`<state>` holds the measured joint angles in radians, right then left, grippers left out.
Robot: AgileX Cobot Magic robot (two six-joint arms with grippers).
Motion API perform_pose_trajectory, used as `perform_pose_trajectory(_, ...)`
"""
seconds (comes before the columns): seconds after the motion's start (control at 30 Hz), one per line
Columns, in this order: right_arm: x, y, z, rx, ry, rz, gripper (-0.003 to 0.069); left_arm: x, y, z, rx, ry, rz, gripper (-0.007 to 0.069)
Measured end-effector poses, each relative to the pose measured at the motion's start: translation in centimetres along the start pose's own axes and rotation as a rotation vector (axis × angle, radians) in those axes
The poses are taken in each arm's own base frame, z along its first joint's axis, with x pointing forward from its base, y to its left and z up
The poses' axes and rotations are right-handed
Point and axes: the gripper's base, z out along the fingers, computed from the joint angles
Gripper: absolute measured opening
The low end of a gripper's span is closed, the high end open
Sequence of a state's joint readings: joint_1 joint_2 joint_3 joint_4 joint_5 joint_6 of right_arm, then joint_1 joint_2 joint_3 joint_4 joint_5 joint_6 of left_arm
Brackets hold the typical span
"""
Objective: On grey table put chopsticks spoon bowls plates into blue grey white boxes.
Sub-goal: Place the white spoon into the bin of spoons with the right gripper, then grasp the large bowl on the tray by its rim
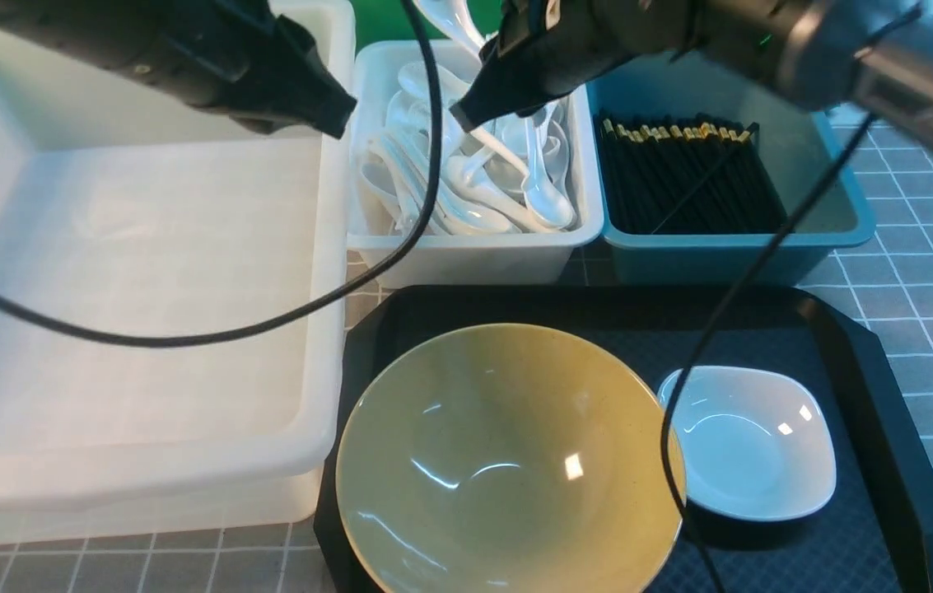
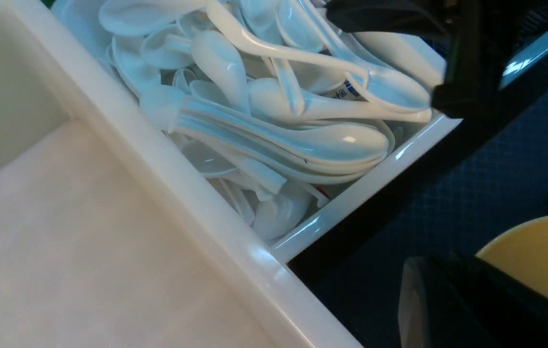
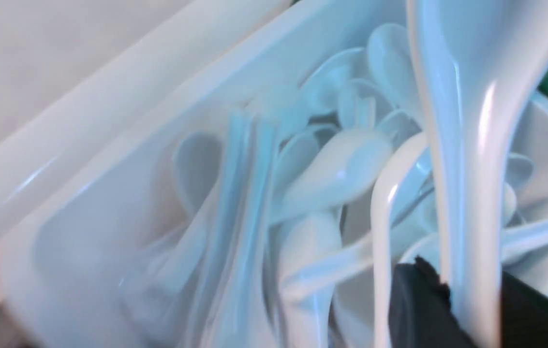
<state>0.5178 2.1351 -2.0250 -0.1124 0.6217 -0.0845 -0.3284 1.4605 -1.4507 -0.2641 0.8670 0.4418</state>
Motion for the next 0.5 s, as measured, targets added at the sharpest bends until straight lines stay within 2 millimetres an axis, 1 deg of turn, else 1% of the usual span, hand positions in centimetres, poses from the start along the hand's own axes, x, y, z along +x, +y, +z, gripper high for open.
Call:
perform_pose_trajectory(0.07, 0.7, -0.8, 2.2, 0.015, -0.008, 0.060, 0.0174, 0.1, 0.1, 0.4, 0.005, 0.017, 0.000, -0.0010)
perform_pose_trajectory(0.1, 0.9, -1.1, 2.8, 0.020, -0.006, 0.081, 0.0202, 0.1, 0.1, 0.5, 0.004, 0.020, 0.001, -0.0010)
perform_pose_trajectory(0.13, 0.9, -1.3, 2.9, 0.022, -0.005, 0.085, 0.0209, 0.1, 0.1, 0.5, 0.004, 0.021, 0.000, -0.0010)
perform_pose_trajectory(0.2, 0.9, -1.9, 3.3, 0.033, 0.002, 0.120, 0.0328, 0.2, 0.1, 0.5, 0.004, 0.021, 0.005, -0.0010)
perform_pose_trajectory(0.23, 1.0, -1.9, 3.3, 0.033, 0.008, 0.121, 0.0348, 0.2, 0.1, 0.5, 0.004, 0.022, 0.005, -0.0010)
perform_pose_trajectory(0.3, 0.3, -2.3, 2.4, 0.038, 0.030, 0.132, 0.0464, 0.2, 0.1, 0.5, 0.004, 0.024, 0.009, -0.0010)
perform_pose_trajectory(0.33, 0.0, -2.4, 2.1, 0.039, 0.045, 0.134, 0.0497, 0.2, 0.1, 0.5, 0.004, 0.026, 0.009, -0.0010)
perform_pose_trajectory(0.37, -0.4, -2.6, 1.2, 0.040, 0.071, 0.137, 0.0538, 0.2, 0.1, 0.5, 0.007, 0.031, 0.009, -0.0006)
perform_pose_trajectory(0.43, -1.1, -2.8, -0.3, 0.040, 0.123, 0.121, 0.0575, 0.4, -0.1, 0.5, 0.018, 0.050, 0.009, 0.0005)
perform_pose_trajectory(0.47, -1.4, -2.9, -1.1, 0.039, 0.143, 0.112, 0.0582, 0.5, -0.1, 0.6, 0.023, 0.062, 0.010, 0.0013)
perform_pose_trajectory(0.5, -1.8, -3.1, -2.4, 0.037, 0.173, 0.089, 0.0584, 0.6, -0.4, 0.7, 0.035, 0.083, 0.016, 0.0029)
